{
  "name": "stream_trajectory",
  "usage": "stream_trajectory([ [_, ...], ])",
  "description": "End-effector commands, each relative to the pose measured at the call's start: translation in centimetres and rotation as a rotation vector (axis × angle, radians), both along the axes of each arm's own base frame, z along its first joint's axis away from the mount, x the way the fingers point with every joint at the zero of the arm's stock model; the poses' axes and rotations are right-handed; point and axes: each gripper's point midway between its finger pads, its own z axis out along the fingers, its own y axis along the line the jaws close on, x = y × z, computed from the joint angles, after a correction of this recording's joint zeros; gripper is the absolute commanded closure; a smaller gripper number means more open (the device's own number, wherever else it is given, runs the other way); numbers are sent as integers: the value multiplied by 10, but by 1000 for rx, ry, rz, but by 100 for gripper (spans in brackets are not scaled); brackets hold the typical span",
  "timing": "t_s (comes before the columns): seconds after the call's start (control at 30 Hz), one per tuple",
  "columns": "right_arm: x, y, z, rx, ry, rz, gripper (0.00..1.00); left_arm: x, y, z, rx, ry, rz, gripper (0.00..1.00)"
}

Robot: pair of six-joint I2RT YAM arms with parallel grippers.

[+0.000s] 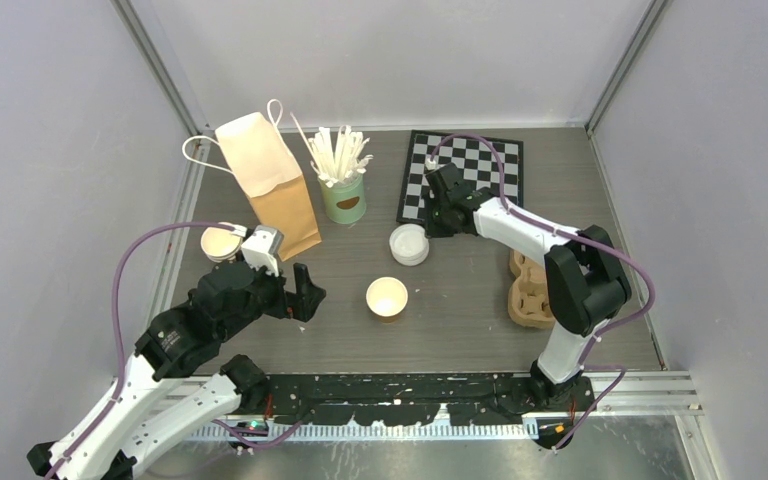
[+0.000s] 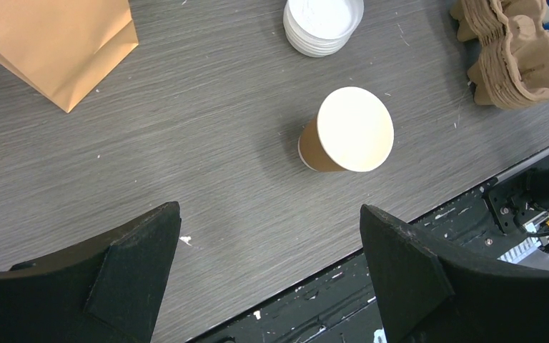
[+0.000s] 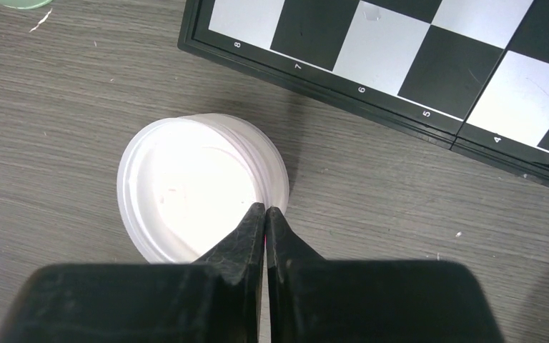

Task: Pack the takeout coffee

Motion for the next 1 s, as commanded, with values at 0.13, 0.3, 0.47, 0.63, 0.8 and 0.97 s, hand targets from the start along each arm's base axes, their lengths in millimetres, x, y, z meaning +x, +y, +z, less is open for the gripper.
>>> stream_trajectory([
  [0.13, 0, 1, 20, 11, -40, 8, 100, 3, 2, 2, 7, -18, 9, 2],
  [0.3, 0, 0, 22, 9, -47, -2, 89, 3, 2, 2, 5, -20, 9, 2],
  [0.47, -1, 1, 29, 24, -56, 0, 100, 2, 1, 2, 5, -19, 7, 2],
  [0.63, 0, 7, 32, 65, -55, -8, 100, 8, 5, 2, 17, -31, 38, 4],
  [0.8, 0, 13, 33, 106, -59, -19, 100, 26, -10, 13, 59, -4, 39, 11],
  [0.97, -3, 21, 35, 175, -77, -1, 100, 59, -47, 6, 126, 97, 27, 19],
])
